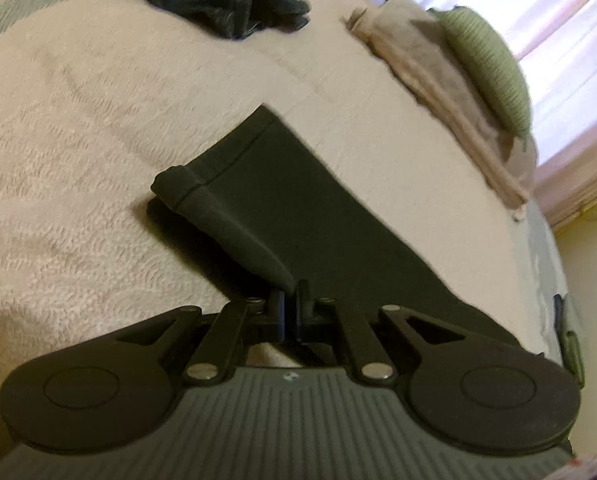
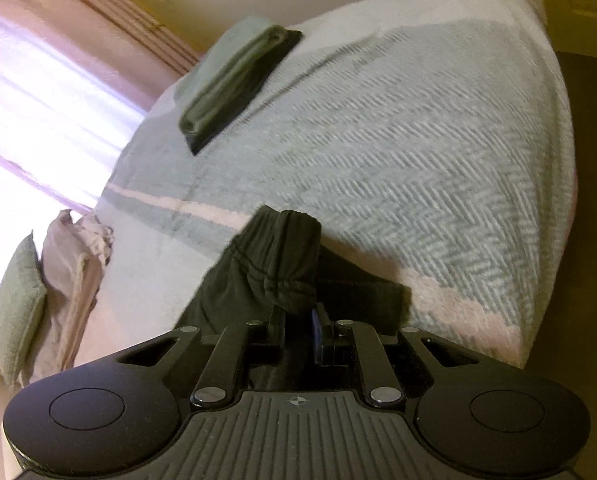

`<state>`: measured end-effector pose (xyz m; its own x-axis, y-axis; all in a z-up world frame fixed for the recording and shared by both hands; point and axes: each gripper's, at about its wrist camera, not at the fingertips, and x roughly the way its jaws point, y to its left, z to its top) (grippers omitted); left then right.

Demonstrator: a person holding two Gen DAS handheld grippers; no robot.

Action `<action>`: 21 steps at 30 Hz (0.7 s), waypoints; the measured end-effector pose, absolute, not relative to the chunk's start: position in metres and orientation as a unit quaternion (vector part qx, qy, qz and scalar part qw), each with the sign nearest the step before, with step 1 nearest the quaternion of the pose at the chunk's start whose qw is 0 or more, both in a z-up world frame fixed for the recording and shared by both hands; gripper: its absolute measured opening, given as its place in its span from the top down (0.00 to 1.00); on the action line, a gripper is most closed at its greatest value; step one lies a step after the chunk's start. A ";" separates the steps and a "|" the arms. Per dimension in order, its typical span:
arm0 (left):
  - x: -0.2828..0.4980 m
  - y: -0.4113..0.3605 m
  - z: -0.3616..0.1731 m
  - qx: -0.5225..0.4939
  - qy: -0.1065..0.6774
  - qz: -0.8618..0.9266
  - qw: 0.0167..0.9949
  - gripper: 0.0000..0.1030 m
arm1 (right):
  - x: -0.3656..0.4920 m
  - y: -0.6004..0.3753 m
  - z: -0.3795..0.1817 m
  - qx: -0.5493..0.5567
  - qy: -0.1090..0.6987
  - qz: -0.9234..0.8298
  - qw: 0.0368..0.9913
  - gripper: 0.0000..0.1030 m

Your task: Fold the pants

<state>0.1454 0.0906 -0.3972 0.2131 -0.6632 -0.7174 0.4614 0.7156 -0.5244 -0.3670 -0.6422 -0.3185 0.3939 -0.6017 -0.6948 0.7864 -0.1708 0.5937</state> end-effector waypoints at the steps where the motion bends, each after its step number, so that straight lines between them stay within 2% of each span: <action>1: 0.146 0.091 -0.397 -0.089 0.509 -0.368 0.773 0.96 | -0.368 -0.641 -0.318 0.537 0.085 -0.544 0.639 0.91; 5: 0.151 0.084 -0.398 -0.065 0.499 -0.385 0.773 0.96 | -0.374 -0.628 -0.336 0.555 0.092 -0.555 0.613 0.92; 9: 0.151 0.078 -0.378 -0.077 0.457 -0.420 0.780 0.96 | -0.385 -0.616 -0.350 0.573 0.056 -0.554 0.602 0.92; 13: 0.151 0.076 -0.412 -0.009 0.504 -0.389 0.771 0.95 | -0.386 -0.616 -0.357 0.574 0.068 -0.557 0.596 0.92; 18: 0.146 0.072 -0.411 -0.024 0.501 -0.367 0.784 0.95 | -0.378 -0.615 -0.323 0.533 0.048 -0.540 0.650 0.92; 21: 0.141 0.065 -0.412 -0.001 0.500 -0.359 0.788 0.93 | -0.385 -0.615 -0.348 0.551 0.081 -0.555 0.618 0.92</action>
